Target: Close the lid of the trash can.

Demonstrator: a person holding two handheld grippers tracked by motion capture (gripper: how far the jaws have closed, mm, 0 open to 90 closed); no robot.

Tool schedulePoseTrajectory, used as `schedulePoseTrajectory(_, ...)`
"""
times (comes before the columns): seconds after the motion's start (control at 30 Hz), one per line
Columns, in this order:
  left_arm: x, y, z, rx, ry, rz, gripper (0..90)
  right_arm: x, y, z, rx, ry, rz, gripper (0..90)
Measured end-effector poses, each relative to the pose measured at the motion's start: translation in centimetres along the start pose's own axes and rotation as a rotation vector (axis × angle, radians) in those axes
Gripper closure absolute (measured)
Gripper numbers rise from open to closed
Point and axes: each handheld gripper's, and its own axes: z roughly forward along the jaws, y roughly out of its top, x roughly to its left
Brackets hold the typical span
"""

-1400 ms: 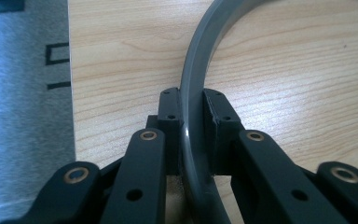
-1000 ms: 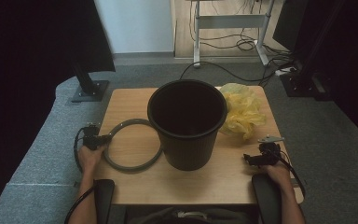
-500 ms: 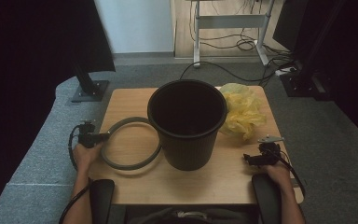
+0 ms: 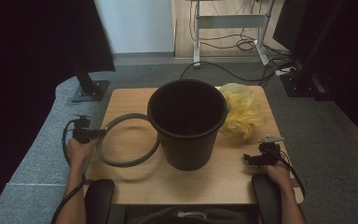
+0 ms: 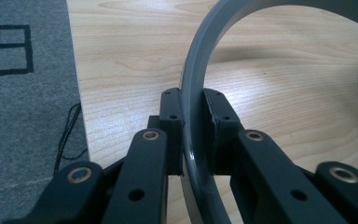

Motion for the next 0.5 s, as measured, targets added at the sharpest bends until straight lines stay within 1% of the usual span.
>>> schedulePoseTrajectory(0.33, 0.0, 1.0, -1.8, 0.019, -0.008, 0.001, 79.2, 0.0, 0.0, 0.0, 0.000, 0.000, 0.000, 0.0)
schedulePoseTrajectory(0.5, -0.2, 1.6, -2.7, 0.019, -0.014, 0.003, 79.2, 0.0, 0.0, 0.0, 0.002, 0.000, 0.000, 0.0)
